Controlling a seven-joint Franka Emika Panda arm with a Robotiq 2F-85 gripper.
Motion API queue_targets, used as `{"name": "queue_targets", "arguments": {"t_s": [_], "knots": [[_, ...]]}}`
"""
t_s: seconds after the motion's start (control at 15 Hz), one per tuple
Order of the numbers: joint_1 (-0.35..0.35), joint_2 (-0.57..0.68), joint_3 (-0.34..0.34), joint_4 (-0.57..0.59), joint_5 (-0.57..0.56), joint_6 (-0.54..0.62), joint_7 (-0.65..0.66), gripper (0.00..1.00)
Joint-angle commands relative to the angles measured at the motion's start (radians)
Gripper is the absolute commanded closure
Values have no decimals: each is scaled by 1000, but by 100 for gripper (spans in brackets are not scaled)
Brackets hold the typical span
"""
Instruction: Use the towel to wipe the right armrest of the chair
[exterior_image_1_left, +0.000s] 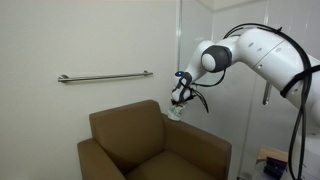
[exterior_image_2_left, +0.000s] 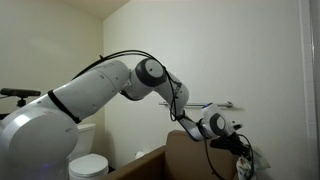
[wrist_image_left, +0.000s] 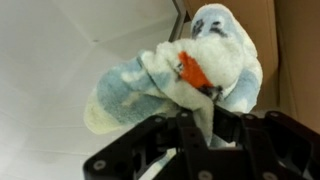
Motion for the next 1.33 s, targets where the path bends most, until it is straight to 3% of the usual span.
{"name": "queue_targets", "arguments": {"t_s": [0.0, 0.27, 0.4, 0.6, 0.87, 1.27], "knots": [[-110, 194, 96, 245, 73, -27, -11, 92], [-190, 364, 191, 474, 74, -139, -45, 92], [-193, 437, 188, 558, 59, -197, -44, 92], [-212, 439, 187, 583, 59, -287, -100, 92], [-211, 329, 190, 465, 55, -361, -157, 92], [-182, 166, 138, 217, 71, -398, -94, 92]]}}
